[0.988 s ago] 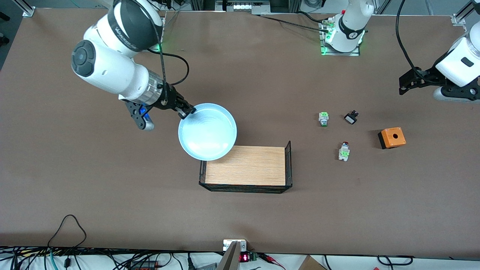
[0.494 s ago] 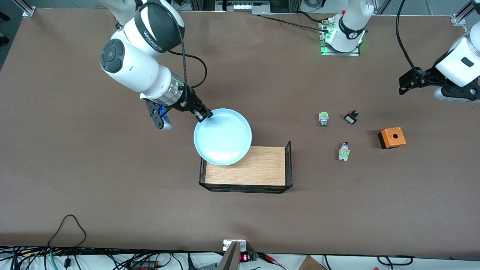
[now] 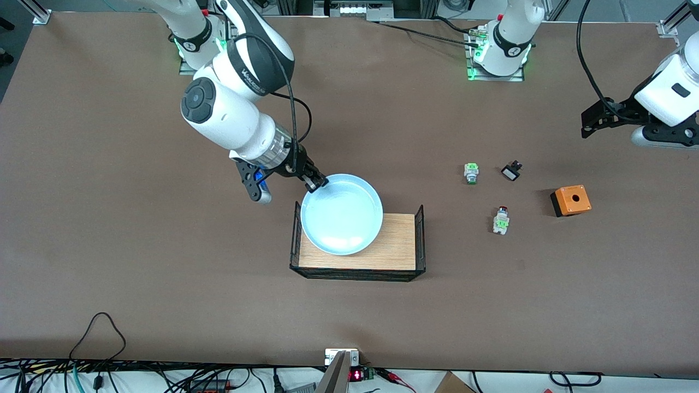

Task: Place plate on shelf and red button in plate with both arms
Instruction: 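Lower the plate onto the wooden tray with the right gripper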

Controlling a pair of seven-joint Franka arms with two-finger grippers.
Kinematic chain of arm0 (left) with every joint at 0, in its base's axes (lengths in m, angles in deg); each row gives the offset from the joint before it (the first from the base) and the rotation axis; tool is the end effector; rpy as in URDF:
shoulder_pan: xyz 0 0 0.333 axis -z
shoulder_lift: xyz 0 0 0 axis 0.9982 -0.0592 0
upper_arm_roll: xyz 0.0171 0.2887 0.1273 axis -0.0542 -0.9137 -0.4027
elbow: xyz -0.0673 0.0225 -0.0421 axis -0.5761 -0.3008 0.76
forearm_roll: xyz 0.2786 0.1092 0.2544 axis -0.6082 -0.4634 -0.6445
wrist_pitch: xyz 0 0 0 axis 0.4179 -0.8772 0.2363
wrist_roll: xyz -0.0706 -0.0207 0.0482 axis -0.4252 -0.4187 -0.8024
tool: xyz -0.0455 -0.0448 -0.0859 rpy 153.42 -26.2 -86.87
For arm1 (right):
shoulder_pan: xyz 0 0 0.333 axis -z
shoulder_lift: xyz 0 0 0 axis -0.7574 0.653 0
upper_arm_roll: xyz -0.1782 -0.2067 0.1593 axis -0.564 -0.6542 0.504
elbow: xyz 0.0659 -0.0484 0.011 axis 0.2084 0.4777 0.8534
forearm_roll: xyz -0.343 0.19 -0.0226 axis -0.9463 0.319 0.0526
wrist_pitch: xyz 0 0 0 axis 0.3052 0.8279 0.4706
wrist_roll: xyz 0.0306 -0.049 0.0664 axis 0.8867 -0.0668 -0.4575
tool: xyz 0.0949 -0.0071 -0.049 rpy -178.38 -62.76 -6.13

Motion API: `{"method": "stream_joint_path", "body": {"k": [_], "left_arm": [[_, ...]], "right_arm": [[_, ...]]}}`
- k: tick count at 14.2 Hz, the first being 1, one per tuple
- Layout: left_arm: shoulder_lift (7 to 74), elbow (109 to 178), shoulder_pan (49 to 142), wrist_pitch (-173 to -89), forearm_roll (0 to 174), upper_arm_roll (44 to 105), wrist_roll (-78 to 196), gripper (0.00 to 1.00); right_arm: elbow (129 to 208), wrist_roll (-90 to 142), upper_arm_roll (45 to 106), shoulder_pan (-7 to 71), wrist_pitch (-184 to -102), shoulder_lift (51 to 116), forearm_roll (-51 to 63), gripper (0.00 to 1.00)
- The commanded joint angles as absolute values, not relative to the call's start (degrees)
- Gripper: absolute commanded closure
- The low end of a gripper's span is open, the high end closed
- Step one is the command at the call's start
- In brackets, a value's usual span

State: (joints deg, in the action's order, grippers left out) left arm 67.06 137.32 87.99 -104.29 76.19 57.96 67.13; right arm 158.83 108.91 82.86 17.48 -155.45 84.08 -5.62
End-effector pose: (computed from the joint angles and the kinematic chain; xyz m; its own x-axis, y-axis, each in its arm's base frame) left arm 0.5483 -0.0269 0.6075 0.9959 -0.0825 -0.0370 -0.0839 -0.9958 -0.0363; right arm 0.5804 0.3959 0.4279 0.5429 -0.7634 -0.3499 -0.8390 -0.4755 -0.2645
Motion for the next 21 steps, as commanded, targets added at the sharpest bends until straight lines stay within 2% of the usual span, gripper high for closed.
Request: {"method": "stream_joint_path", "body": {"k": [1,21], "left_arm": [[66.6,135.7,87.8,-103.0,75.4,58.1,67.1,0.0],[66.6,135.7,87.8,-103.0,75.4,58.1,67.1,0.0]], "right_arm": [[157.0,109.6,82.5,16.6,-155.7,85.4,-4.8,1.0],[154.2,107.7,82.3,15.9,-161.8,92.8,-5.3,1.0]]}}
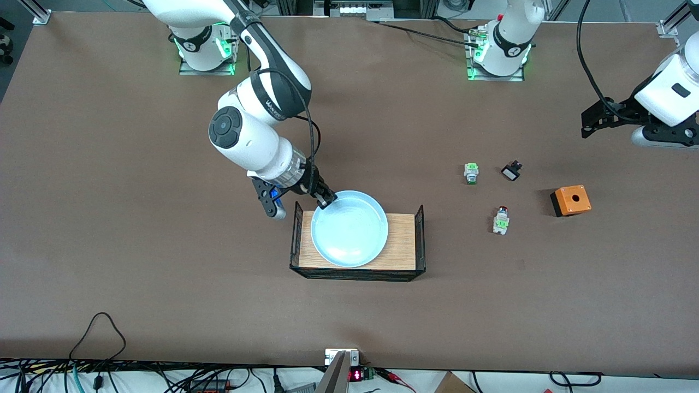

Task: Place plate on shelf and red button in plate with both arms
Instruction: 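Lower the plate onto the wooden tray with the right gripper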

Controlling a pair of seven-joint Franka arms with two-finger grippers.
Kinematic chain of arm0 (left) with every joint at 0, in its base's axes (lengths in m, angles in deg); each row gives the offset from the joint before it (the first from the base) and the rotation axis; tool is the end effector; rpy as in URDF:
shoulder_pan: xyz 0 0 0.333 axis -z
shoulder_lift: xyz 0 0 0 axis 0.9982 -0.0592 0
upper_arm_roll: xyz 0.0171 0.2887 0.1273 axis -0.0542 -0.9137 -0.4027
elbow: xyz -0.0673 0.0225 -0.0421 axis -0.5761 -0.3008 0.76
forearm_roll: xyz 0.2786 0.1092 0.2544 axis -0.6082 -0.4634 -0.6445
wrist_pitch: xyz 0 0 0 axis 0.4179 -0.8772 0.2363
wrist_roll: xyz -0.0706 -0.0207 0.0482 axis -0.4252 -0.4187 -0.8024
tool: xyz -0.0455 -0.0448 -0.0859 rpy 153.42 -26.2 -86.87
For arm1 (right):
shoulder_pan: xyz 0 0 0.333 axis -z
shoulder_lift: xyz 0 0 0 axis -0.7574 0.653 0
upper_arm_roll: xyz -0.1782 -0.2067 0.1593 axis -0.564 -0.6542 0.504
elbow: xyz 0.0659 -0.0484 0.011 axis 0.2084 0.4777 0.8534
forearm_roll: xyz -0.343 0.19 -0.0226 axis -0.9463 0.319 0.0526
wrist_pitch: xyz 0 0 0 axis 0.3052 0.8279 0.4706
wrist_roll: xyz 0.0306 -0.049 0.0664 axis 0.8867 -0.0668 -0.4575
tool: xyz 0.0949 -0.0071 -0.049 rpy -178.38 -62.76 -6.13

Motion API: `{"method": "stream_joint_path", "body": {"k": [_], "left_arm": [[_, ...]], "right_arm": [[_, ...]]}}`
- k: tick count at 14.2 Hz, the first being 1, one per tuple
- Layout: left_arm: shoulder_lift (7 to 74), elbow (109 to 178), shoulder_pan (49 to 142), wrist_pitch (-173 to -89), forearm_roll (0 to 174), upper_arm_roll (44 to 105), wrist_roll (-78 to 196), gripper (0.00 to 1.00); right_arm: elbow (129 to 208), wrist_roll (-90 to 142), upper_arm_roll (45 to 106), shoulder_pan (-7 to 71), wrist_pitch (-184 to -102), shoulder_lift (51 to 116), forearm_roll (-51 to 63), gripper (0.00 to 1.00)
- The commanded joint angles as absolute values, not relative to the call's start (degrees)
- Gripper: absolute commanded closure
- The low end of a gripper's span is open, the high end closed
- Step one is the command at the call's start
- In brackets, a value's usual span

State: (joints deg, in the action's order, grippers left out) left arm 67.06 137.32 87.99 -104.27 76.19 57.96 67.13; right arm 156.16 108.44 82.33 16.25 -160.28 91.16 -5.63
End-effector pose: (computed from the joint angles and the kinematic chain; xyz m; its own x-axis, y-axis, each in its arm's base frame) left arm 0.5483 -0.0269 0.6074 0.9959 -0.0825 -0.0373 -0.0839 -0.9958 -0.0363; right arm 0.5969 0.4122 0.3709 0.5373 -0.7755 -0.3315 -0.8418 -0.4689 -0.2676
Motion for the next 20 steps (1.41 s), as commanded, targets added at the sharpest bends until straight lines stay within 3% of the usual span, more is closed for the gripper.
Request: {"method": "stream_joint_path", "body": {"k": [1,8,9,10,15,20], "left_arm": [[66.6,135.7,87.8,-103.0,75.4,58.1,67.1,0.0],[66.6,135.7,87.8,-102.9,75.4,58.0,67.1,0.0],[66.6,135.7,87.8,-102.9,75.4,58.0,67.1,0.0],[66.6,135.7,87.8,-102.9,75.4,58.0,67.1,0.0],[66.6,135.7,87.8,-102.9,75.4,58.0,67.1,0.0],[66.6,135.7,87.8,-102.9,75.4,58.0,67.1,0.0]], "right_arm": [[154.3,107.8,82.4,15.7,-163.7,93.1,-5.3,1.0],[154.2,106.4,82.3,15.4,-165.7,94.8,-5.3,1.0],[154.2,106.5,82.4,15.4,-166.1,94.8,-5.0,0.87],[154.2,107.0,82.4,15.7,-165.9,94.7,-4.8,0.01],[154.2,107.0,82.3,15.6,-164.2,93.4,-5.5,0.0],[154.3,106.0,81.9,17.9,-149.5,85.6,-10.4,0.0]]}}
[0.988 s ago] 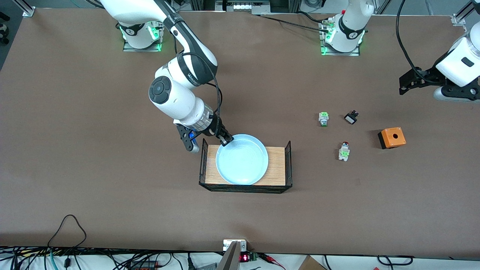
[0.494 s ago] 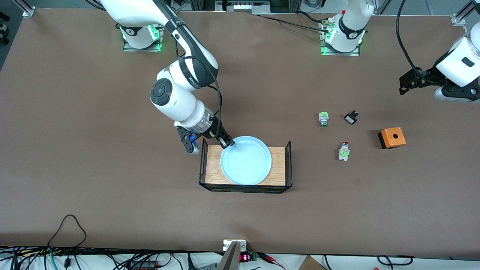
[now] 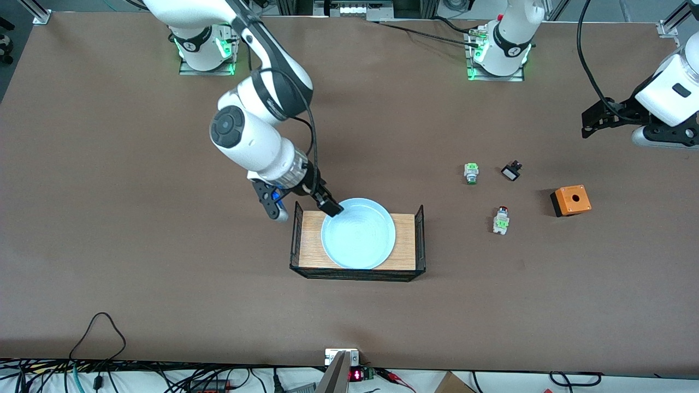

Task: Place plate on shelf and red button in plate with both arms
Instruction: 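Open the right gripper and withdraw while the left gripper reaches the switch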

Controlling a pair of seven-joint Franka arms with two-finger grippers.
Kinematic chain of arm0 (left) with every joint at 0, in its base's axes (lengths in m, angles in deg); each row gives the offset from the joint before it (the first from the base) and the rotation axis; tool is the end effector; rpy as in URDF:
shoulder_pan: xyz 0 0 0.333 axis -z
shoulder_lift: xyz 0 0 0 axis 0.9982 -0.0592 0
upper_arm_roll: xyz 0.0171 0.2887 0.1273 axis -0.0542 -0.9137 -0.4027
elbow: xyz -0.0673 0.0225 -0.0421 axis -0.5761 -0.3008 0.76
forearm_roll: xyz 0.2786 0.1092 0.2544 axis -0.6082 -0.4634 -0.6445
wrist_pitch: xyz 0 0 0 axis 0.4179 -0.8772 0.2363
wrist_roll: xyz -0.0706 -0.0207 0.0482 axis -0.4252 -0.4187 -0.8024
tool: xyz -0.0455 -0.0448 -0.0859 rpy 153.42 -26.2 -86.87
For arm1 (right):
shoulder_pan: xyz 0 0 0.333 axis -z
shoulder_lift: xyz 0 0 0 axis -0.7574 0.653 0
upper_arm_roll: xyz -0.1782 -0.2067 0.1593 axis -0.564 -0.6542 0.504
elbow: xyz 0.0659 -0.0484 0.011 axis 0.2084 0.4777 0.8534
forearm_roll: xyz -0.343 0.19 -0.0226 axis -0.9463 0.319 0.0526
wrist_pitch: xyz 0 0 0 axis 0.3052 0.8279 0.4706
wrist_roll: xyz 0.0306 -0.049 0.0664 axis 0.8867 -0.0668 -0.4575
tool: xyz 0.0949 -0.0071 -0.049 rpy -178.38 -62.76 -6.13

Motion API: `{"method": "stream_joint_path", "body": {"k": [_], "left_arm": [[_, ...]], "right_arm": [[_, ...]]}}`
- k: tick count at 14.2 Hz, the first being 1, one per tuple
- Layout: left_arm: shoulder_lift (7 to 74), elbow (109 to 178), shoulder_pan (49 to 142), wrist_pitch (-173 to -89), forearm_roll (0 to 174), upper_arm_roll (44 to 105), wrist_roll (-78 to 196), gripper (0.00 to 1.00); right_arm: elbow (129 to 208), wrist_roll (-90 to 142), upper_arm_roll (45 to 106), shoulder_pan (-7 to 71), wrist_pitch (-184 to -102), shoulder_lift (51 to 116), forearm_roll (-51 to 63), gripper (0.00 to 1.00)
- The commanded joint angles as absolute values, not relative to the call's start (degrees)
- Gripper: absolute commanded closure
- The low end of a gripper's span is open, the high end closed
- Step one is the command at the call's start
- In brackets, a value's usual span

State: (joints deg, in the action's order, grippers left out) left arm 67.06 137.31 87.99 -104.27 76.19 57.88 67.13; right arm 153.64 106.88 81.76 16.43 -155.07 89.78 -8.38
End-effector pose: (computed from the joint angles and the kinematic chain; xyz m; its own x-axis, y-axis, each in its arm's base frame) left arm 0.5483 -0.0261 0.6075 0.9960 -0.0811 -0.0371 -0.0825 -0.9959 -0.0363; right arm 0.5988 0.4081 0.4004 0.5939 -0.7488 -0.2943 -0.8036 -0.5339 -0.2630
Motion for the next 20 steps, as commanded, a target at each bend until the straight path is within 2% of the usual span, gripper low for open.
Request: {"method": "stream_joint_path", "body": {"k": [1,5,10,14,17,20], "left_arm": [[66.6,135.7,87.8,-102.9,75.6,58.0,66.7,0.0],[64.8,132.4,88.0,-97.1,76.5,58.2,66.4,0.0],[62.7,131.5,85.8,-96.2,82.1,57.9,67.0,0.0],[57.5,131.4,86.4,-96.0,81.9,58.2,67.4,0.0],[50.9,132.3,87.1,-97.6,81.9,58.8,66.7,0.0],[47.3,134.0,87.5,-106.3,81.1,58.8,66.9,0.0]], "right_arm": [[154.3,105.9,81.8,18.6,-146.8,84.1,-11.2,0.0],[154.3,98.9,81.8,21.8,-136.3,78.6,-13.5,0.0],[154.4,84.2,81.9,27.4,-121.2,72.8,-21.4,0.0],[154.8,71.2,81.9,35.5,-117.4,70.9,-25.4,0.0],[154.9,56.4,81.9,42.8,-116.8,70.1,-25.5,0.0],[155.1,46.4,81.8,45.0,-116.7,69.6,-32.3,0.0]]}}
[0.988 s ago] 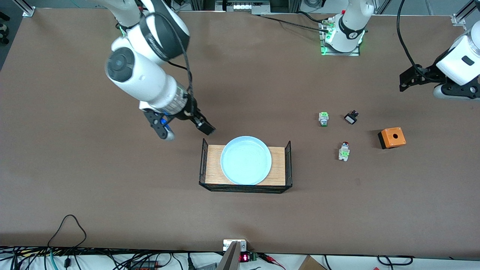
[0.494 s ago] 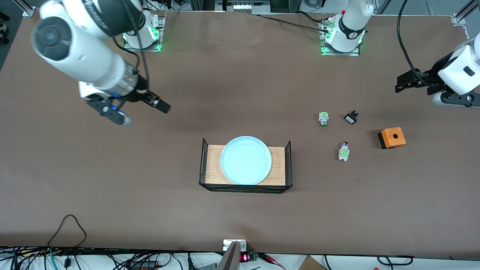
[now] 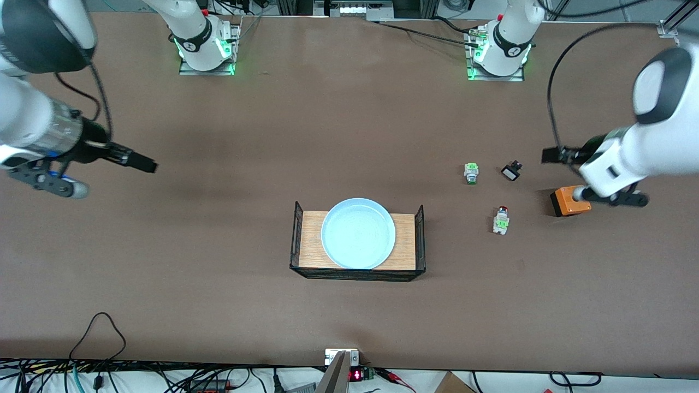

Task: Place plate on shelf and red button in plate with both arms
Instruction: 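Open the right gripper and withdraw while the left gripper reaches the switch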

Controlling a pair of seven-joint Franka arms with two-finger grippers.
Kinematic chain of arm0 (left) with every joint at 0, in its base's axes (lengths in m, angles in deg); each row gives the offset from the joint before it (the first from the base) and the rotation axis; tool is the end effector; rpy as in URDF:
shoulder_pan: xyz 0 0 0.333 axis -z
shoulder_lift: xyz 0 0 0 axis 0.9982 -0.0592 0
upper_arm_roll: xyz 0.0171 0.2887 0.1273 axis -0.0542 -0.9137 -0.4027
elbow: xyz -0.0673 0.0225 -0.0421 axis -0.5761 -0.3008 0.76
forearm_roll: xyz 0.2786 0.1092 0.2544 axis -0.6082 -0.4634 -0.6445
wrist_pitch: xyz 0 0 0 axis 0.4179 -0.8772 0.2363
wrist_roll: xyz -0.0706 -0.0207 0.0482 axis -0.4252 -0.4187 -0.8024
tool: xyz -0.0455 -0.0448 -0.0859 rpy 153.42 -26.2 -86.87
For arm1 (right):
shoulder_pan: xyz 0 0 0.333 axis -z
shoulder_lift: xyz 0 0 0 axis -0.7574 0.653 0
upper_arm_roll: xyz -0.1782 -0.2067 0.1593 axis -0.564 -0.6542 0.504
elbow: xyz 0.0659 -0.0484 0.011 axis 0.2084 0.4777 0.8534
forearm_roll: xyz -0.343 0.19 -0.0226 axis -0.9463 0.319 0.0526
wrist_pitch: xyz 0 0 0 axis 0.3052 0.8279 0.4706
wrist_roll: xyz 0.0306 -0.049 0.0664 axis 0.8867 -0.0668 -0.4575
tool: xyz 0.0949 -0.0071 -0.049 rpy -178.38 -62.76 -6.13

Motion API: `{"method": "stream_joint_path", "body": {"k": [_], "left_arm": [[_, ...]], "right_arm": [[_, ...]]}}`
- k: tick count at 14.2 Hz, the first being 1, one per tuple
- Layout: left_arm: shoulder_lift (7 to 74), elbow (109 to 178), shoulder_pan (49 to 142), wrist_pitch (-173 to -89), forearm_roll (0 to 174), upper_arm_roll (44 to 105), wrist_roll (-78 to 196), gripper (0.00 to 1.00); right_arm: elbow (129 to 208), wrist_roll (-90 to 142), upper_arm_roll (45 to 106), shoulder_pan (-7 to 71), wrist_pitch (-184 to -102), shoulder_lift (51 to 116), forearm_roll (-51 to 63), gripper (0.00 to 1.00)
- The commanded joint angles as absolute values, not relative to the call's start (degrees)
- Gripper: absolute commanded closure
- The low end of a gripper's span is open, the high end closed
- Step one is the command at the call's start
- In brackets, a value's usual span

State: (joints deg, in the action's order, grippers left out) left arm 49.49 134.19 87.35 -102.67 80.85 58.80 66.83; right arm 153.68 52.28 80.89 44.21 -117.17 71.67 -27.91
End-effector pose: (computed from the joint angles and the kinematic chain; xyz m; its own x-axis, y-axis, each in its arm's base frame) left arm 0.6107 -0.0384 0.4518 0.9474 -0.0812 -0.3094 -0.0649 -0.9959 0.0626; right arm 0.6088 0.0563 0.5490 0.9509 -0.2819 -0.1277 -0.2842 -0.9588 0.0002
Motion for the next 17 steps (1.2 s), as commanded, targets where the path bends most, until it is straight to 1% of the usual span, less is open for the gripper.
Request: {"method": "stream_joint_path", "body": {"k": [1,3,5,7,8,10,13,15,16,17], "left_arm": [[46.8,135.5,87.0,-109.9,81.0,58.8,67.4,0.0],[46.1,139.9,87.0,-118.0,81.0,58.8,67.4,0.0],[45.9,145.8,87.6,-127.7,81.1,58.8,67.4,0.0],[45.1,152.2,87.7,-139.0,81.1,58.9,67.4,0.0],[44.4,154.2,88.2,-143.4,81.1,58.9,67.4,0.0],[40.3,154.9,89.0,-150.1,81.1,58.9,67.5,0.0],[36.2,158.3,89.5,-161.0,81.1,58.9,71.2,0.0],[35.2,161.8,89.1,-168.8,81.1,58.9,75.2,0.0],[35.1,162.5,88.6,-170.7,81.1,58.9,76.9,0.0],[35.0,162.5,88.5,-170.9,81.1,58.9,77.6,0.0]], "right_arm": [[155.1,42.2,81.8,45.6,-116.9,69.2,-34.6,0.0],[155.1,36.0,81.8,48.5,-117.0,68.4,-35.3,0.0],[155.2,31.4,81.8,51.2,-116.6,67.3,-35.3,0.0],[155.6,31.2,81.7,53.4,-116.4,66.6,-34.6,0.0],[156.0,31.2,80.8,53.5,-116.1,66.0,-34.4,0.0],[158.2,31.2,78.6,52.1,-116.8,64.8,-34.4,0.0],[158.6,31.0,72.2,44.2,-116.9,64.1,-34.5,0.0],[158.6,30.2,71.7,43.8,-116.9,63.7,-34.2,0.0],[158.9,29.6,71.7,43.9,-117.0,63.3,-33.8,0.0],[159.6,29.5,71.6,43.9,-117.5,63.1,-33.6,0.0]]}}
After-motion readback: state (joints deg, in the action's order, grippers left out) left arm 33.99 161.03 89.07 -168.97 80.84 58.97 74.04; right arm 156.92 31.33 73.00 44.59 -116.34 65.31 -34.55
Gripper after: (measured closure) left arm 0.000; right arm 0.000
